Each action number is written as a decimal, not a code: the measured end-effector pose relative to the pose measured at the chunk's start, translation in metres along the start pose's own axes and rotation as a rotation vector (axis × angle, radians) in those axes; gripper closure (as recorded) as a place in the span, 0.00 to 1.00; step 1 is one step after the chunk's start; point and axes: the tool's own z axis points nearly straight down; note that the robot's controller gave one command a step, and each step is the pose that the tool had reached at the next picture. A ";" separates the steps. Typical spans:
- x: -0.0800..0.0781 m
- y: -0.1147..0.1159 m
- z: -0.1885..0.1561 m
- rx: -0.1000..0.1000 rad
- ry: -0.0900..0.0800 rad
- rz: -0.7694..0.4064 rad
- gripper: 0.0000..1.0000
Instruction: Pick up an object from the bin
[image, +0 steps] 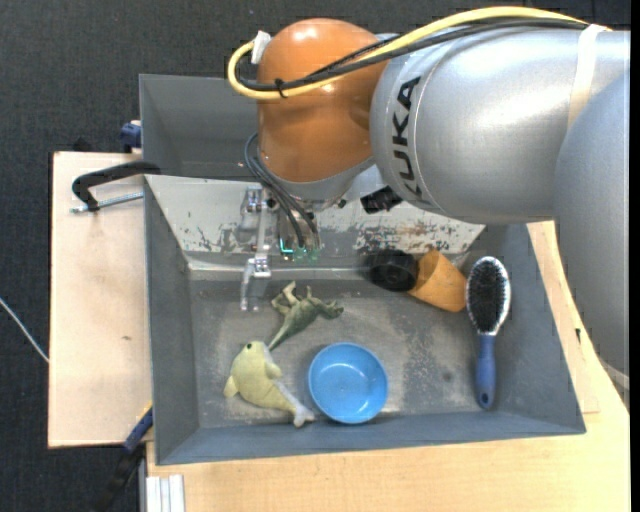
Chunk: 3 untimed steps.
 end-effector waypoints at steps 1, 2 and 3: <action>-0.007 -0.077 0.165 -0.001 -0.014 -0.419 0.00; -0.015 -0.119 0.134 0.003 -0.017 -0.488 0.00; -0.018 -0.107 0.119 -0.001 -0.016 -0.445 0.00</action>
Offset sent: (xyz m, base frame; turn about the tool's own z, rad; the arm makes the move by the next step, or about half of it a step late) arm 0.0043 -0.0786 -0.1673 -0.4208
